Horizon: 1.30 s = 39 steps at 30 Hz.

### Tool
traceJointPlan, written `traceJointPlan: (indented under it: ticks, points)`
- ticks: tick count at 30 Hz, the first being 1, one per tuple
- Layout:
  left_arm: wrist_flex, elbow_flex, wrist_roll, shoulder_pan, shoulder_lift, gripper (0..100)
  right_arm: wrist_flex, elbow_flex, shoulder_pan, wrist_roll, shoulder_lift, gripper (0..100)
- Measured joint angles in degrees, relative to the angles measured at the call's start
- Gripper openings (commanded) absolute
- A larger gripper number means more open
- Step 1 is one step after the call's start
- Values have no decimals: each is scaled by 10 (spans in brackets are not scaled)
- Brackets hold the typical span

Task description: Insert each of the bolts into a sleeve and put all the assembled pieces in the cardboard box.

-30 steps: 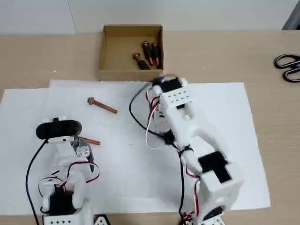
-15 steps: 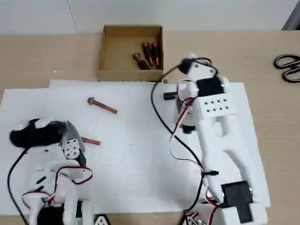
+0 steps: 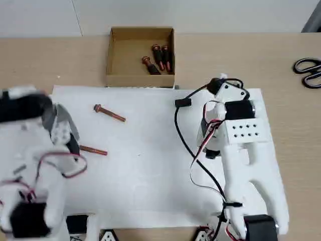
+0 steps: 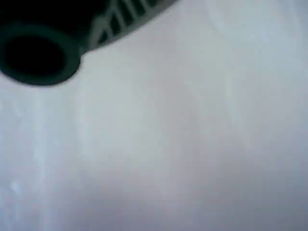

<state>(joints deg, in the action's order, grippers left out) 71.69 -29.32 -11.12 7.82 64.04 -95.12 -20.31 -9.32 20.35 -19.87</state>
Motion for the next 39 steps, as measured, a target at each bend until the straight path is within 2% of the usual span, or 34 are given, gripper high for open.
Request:
traceJointPlan:
  ticks: [4, 9, 16, 22, 31, 37, 39]
  points:
    - [36, 106, -57, 0, -127, 6, 0, -22, 2, 0, -7, 2]
    - [43, 189, -137, 0, -250, 6, 0, -25, 2, 0, -8, 2]
    - [41, 221, -298, 0, -397, 6, 0, -25, 5, 0, -8, 2]
    - [0, 221, -394, 0, -519, 6, 0, -25, 13, 0, -8, 2]
    - [-49, 222, -425, -54, -658, 6, 0, -25, 75, 0, -8, 2]
    - [-93, 222, -447, -62, -717, 13, 0, -25, 80, 0, -8, 2]
    - [-94, 222, -447, -64, -730, 51, 0, -25, 79, 0, -8, 2]
